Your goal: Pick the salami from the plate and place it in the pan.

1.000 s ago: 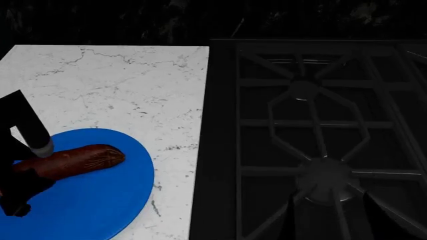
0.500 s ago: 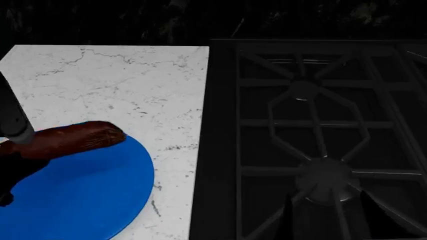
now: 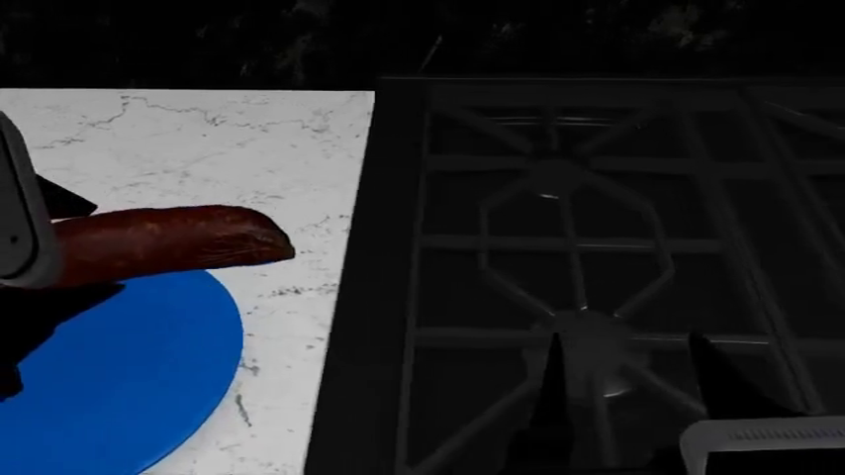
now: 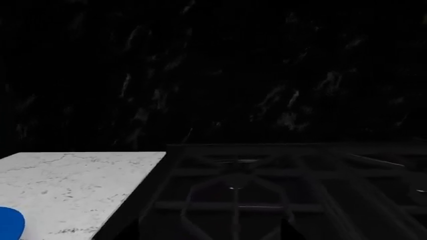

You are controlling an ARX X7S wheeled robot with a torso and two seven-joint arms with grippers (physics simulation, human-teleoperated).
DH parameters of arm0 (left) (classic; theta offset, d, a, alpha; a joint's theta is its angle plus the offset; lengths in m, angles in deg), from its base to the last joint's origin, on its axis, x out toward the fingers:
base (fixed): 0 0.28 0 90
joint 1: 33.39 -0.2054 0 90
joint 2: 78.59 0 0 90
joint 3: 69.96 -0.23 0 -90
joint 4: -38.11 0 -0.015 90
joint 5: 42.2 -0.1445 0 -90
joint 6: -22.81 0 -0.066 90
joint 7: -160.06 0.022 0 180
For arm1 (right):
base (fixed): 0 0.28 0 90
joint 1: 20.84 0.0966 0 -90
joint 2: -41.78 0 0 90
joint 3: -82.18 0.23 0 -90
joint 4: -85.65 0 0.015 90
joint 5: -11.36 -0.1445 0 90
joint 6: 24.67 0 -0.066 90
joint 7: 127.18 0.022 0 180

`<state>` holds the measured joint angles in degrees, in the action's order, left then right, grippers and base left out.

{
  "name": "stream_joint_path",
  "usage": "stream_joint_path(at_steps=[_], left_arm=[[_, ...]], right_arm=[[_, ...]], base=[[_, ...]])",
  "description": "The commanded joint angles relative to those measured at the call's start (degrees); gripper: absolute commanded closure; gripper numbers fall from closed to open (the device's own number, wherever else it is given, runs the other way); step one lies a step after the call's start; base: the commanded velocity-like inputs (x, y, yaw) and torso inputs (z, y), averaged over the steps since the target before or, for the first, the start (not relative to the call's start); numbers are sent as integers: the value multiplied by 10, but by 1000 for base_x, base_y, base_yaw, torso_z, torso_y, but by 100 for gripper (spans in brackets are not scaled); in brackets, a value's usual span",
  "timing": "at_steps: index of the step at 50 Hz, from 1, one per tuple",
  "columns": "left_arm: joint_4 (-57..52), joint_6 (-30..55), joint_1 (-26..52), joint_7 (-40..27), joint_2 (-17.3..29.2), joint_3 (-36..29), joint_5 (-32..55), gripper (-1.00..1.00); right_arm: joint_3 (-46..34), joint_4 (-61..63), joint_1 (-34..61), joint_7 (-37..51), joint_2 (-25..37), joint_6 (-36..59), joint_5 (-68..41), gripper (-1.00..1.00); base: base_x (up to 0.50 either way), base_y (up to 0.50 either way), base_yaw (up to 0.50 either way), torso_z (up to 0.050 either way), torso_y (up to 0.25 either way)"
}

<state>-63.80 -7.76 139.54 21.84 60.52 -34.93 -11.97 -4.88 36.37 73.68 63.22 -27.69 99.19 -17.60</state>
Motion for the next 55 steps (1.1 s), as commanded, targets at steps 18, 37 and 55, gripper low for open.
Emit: stream_joint_path(at_steps=[18, 37, 55], left_arm=[[62, -36, 83, 62, -33, -35, -42, 100], [71, -37, 76, 54, -38, -32, -40, 100], [73, -36, 71, 49, -38, -30, -37, 100]], right_arm=[[-8, -5, 9, 21, -21, -24, 7, -100], [26, 56, 25, 33, 10, 5, -30, -100], [55, 84, 43, 53, 29, 26, -54, -100]], base=[[0, -500, 0, 0, 1], [0, -500, 0, 0, 0], [0, -500, 0, 0, 1]])
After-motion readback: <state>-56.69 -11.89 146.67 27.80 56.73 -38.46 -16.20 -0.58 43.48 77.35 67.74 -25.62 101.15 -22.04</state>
